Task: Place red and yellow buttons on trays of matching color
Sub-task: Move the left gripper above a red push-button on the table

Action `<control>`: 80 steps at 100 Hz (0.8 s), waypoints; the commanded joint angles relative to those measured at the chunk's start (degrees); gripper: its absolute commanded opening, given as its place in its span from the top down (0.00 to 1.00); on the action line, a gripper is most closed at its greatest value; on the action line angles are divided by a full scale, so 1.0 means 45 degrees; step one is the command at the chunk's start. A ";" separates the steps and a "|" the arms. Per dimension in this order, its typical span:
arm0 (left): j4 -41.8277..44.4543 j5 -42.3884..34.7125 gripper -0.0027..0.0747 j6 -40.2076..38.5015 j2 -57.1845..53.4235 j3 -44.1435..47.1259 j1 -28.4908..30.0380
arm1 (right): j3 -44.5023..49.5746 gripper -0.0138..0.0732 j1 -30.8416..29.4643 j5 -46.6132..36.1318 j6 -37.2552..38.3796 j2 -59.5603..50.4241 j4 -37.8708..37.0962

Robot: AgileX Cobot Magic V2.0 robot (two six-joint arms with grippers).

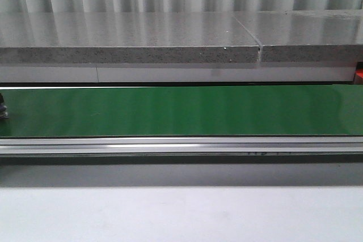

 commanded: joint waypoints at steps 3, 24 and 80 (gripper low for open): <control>-0.0138 -0.1170 0.11 -0.0193 0.0400 -0.0286 0.0165 | -0.0337 0.92 0.0035 -0.0766 -0.0149 -0.0016 0.0340; -0.0106 -0.1573 0.11 -0.0283 0.2055 -0.0294 0.0209 | -0.0337 0.92 0.0035 -0.0766 -0.0149 -0.0016 0.0340; -0.0164 -0.1457 0.11 -0.0713 0.4929 -0.1828 0.1448 | -0.0337 0.92 0.0035 -0.0766 -0.0149 -0.0016 0.0340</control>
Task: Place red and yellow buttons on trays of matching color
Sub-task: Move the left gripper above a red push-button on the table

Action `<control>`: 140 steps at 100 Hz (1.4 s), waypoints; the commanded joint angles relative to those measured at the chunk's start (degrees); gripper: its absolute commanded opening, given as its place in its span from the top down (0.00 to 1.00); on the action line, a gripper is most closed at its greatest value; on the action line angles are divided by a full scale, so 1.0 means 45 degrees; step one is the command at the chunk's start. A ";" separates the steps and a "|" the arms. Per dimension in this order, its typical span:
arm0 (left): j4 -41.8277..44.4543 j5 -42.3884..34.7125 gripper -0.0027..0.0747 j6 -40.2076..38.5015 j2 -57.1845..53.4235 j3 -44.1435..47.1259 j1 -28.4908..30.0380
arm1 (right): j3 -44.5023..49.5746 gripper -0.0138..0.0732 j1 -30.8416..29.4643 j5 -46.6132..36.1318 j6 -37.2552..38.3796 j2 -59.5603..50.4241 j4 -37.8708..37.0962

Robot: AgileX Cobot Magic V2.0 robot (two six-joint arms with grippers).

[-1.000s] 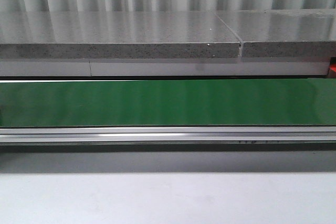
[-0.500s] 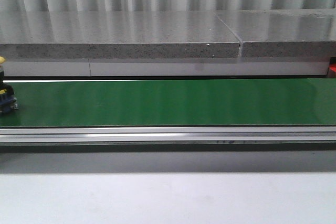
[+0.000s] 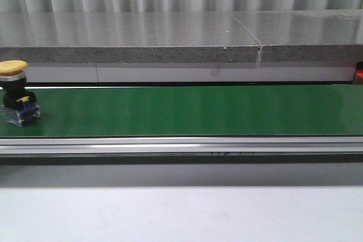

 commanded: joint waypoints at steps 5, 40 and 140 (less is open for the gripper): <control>-0.0164 -0.0376 0.11 -0.0147 -0.0071 -0.0825 0.0029 | -0.0337 0.92 0.0035 -0.0766 -0.0149 -0.0016 0.0340; -0.0164 -0.0322 0.11 -0.0147 0.1040 -0.1708 0.0029 | -0.0337 0.92 0.0035 -0.0766 -0.0149 -0.0016 0.0340; -0.0777 0.0831 0.99 -0.0147 -0.1008 -0.1765 -0.0026 | -0.0337 0.92 0.0035 -0.0766 -0.0149 -0.0016 0.0340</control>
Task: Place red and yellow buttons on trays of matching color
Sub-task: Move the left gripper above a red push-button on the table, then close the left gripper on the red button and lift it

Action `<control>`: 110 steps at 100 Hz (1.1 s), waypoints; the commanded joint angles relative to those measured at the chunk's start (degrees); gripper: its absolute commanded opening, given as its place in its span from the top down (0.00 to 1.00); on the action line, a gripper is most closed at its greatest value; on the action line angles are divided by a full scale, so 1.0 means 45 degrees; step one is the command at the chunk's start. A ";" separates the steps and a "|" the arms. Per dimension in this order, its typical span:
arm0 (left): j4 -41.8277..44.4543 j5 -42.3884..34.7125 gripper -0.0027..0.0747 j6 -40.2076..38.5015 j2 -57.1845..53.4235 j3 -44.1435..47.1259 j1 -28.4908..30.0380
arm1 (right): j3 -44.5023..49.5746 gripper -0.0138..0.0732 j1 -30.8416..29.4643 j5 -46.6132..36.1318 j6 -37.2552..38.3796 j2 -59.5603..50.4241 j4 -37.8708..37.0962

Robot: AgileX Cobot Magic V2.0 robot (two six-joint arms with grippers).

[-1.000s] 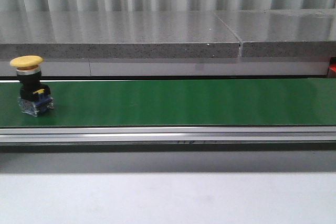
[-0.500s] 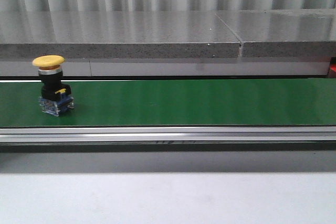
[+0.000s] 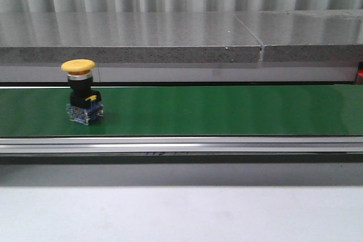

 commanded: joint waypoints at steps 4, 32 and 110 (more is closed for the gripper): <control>-0.0320 -0.0215 0.99 -0.0117 -0.1746 -0.0326 -0.0079 | -0.0337 0.92 0.0035 -0.0766 -0.0149 -0.0016 0.0340; -0.0320 0.0448 0.99 0.0112 -0.4389 -0.0326 -0.1212 | -0.0337 0.92 0.0035 -0.0766 -0.0149 -0.0016 0.0340; 0.0664 0.1954 0.99 0.1250 -0.3175 -0.0326 -0.4623 | -0.0337 0.92 0.0035 -0.0766 -0.0149 -0.0016 0.0340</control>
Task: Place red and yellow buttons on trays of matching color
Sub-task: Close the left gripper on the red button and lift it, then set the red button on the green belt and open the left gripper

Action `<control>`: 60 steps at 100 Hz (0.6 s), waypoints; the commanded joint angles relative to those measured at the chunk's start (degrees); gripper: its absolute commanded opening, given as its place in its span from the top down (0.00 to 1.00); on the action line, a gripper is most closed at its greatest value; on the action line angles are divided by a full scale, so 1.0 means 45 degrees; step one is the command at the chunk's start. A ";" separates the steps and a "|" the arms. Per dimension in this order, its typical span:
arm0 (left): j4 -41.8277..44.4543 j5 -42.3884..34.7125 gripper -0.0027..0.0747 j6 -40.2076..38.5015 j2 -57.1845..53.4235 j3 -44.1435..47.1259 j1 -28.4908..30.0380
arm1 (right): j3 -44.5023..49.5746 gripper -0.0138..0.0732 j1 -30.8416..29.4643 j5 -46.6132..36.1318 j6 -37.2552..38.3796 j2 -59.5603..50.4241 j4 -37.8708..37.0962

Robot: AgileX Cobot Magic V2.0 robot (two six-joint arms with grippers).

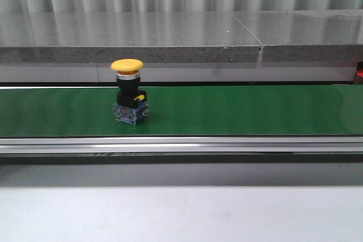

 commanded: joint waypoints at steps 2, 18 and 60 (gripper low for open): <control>-0.0053 -0.0384 0.99 -0.0012 -0.0008 -0.0350 -0.0083 | -0.0337 0.92 0.0035 -0.0766 -0.0149 -0.0016 0.0340; -0.0053 -0.0409 0.99 0.0262 0.0461 -0.0350 -0.0083 | -0.0337 0.92 0.0035 -0.0766 -0.0149 -0.0016 0.0340; -0.0160 -0.0342 0.22 0.0744 0.0479 -0.0350 -0.0673 | -0.0337 0.92 0.0035 -0.0766 -0.0149 -0.0016 0.0340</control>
